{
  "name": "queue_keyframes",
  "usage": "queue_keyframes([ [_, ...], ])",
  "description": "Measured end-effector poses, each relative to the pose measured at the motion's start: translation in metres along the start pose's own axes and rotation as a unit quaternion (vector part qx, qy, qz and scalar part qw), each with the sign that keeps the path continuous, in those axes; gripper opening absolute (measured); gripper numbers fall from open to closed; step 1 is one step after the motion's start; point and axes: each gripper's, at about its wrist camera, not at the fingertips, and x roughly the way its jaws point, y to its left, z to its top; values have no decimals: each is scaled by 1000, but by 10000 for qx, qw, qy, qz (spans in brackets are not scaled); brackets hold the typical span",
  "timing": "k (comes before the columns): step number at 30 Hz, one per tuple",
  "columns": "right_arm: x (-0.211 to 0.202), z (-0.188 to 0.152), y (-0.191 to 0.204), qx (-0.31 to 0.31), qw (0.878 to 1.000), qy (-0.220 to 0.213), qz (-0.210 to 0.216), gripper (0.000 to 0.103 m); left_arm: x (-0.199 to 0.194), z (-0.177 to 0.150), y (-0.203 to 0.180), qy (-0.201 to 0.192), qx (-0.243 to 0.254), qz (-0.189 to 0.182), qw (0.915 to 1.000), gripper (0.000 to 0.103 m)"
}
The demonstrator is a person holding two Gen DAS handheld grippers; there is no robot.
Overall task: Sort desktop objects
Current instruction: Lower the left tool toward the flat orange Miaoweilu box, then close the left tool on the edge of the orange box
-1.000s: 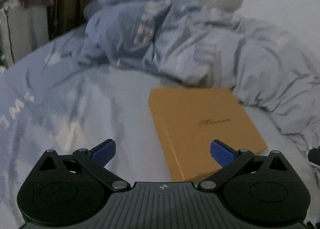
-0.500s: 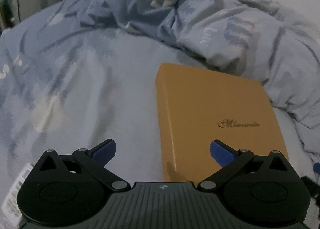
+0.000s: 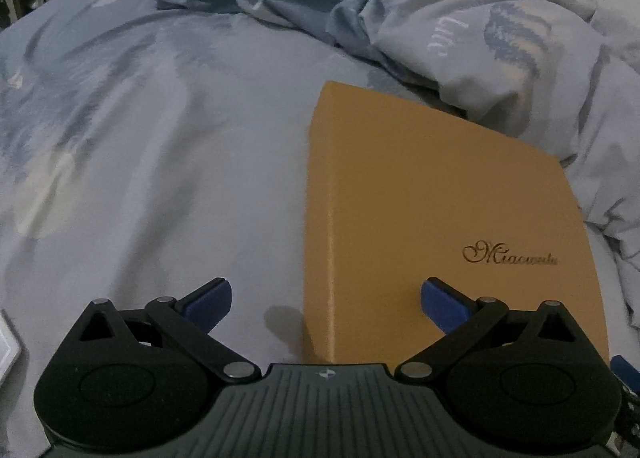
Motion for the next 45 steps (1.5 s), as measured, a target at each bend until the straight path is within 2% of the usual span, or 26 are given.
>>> queue_keyframes([
  [2, 6, -5, -8, 111, 9999, -36, 105, 103, 2, 1, -2, -5, 4, -78, 10000, 103],
  [5, 14, -10, -15, 345, 9979, -47, 546, 103, 9, 1, -2, 79, -146, -343, 9993, 103],
  [9, 15, -11, -12, 390, 9978, -73, 527, 103, 16, -2, -7, 290, -168, -722, 9968, 103],
  [13, 13, -9, -7, 346, 9977, 63, 576, 103, 13, -6, -13, 149, -1, -582, 9982, 103],
  [17, 10, -10, 0, 282, 9975, 227, 609, 103, 17, -4, -7, 119, -128, -615, 9980, 103],
  [21, 3, -14, 8, 436, 9975, 322, 447, 103, 17, -5, -11, 124, 52, -556, 9984, 103],
  [28, -16, -26, 31, 749, 9954, 605, 4, 103, 3, -13, -25, 163, 601, -226, 9978, 103],
  [31, -31, -32, 40, 742, 9947, 690, -164, 103, -8, -19, -22, 240, 655, -246, 9973, 103],
  [45, -137, -36, 83, 524, 9951, 153, -819, 103, -85, -41, -23, 219, 947, -532, 9938, 103],
])
